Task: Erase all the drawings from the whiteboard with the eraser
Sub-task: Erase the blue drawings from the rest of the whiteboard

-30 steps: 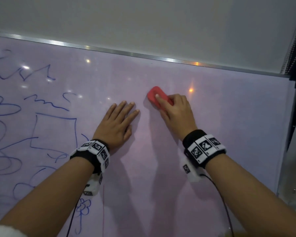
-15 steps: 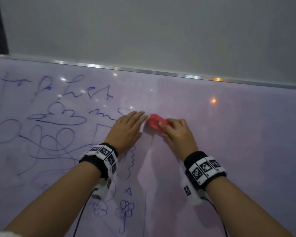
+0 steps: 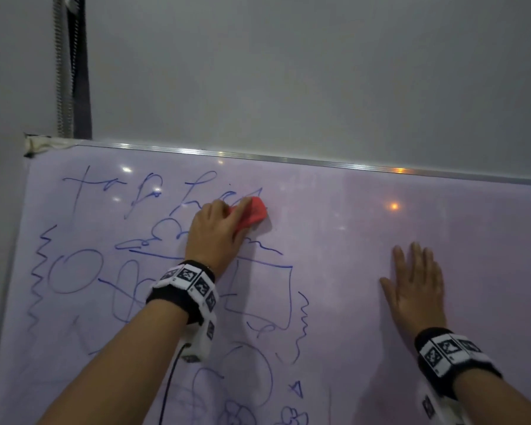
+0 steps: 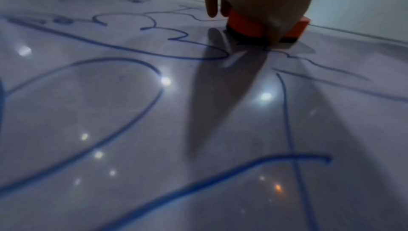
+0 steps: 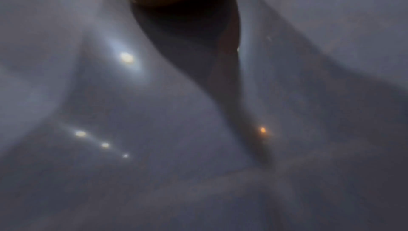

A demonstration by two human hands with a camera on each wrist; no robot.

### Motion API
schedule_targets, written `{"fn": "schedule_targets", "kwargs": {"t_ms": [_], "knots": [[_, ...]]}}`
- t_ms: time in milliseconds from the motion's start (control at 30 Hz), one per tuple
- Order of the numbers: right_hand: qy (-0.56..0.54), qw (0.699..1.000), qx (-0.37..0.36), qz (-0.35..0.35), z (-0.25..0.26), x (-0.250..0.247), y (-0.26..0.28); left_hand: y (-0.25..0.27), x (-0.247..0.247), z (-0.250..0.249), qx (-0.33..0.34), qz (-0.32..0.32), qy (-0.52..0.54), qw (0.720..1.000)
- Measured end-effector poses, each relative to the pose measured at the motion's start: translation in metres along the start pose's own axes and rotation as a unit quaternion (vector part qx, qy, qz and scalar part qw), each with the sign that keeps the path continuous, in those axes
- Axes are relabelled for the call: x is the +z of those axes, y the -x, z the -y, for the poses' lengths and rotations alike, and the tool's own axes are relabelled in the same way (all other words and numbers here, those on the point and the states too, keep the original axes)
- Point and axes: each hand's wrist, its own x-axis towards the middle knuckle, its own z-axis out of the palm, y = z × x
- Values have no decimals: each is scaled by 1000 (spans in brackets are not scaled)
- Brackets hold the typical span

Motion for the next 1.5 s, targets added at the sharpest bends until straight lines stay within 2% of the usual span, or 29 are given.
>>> {"fn": "schedule_targets", "kwargs": {"t_ms": [133,200,267,333,400,467,500,600,667,800,833,933,967,1000,1033,1067,1133,1167,1200,1233,1267,1300,1333,1367,1400,1433,1500], "knots": [[-25,997,26,-65,4,4,-1,9,13,-9,115,-27,18,993],[-28,996,10,-86,3,6,2,12,16,-16,134,-15,27,991],[-26,994,20,-109,4,9,2,8,11,-11,83,-16,42,996],[-34,988,30,-148,18,9,-10,-4,2,0,-9,-21,47,999],[-52,987,-28,-147,53,7,-37,-16,-4,6,-71,-23,50,996],[-41,982,-127,-136,98,10,-69,-21,-5,5,-89,-22,44,995],[-39,978,-147,-142,117,12,-82,-20,-4,3,-79,-18,38,996],[-55,976,-102,-184,143,15,-106,-7,-4,9,-8,18,36,999],[-56,973,-102,-201,141,19,-106,-1,-5,19,5,20,25,999],[-49,971,-116,-201,139,21,-106,-18,-3,16,-133,-25,35,990],[-44,972,-119,-199,140,21,-107,-21,-1,5,-118,-27,38,992],[-25,966,-170,-192,126,16,-109,-14,10,-27,62,10,42,997],[-20,961,-198,-191,119,14,-111,-13,10,-26,85,22,38,995],[-17,957,-221,-188,113,12,-114,-15,8,-21,71,19,35,997],[-17,955,-233,-186,108,11,-115,-18,5,-11,25,5,32,999],[-20,954,-235,-183,106,11,-116,-23,2,0,-52,-15,32,998],[-28,956,-226,-183,106,10,-115,-33,-7,18,-225,-34,36,973],[-32,957,-224,-182,107,10,-114,-36,-8,21,-274,-21,30,961],[-35,957,-226,-180,108,9,-113,-35,-8,18,-270,-10,16,963],[-37,956,-229,-179,108,8,-112,-32,-9,13,-208,-6,7,978],[-39,956,-230,-179,108,7,-113,-26,-7,8,-112,0,8,994],[-40,956,-230,-179,107,6,-114,-19,-4,8,-16,16,11,1000],[-40,956,-229,-177,107,7,-114,-12,-2,16,53,31,9,998],[-39,957,-228,-173,107,7,-114,-11,-5,30,73,36,2,997],[-37,958,-227,-170,108,7,-113,-12,-8,47,44,26,-10,999],[-37,959,-226,-169,108,7,-113,-15,-14,63,-28,7,-27,999],[-39,959,-225,-167,108,6,-112,-23,-22,89,-210,-21,-53,976]]}}
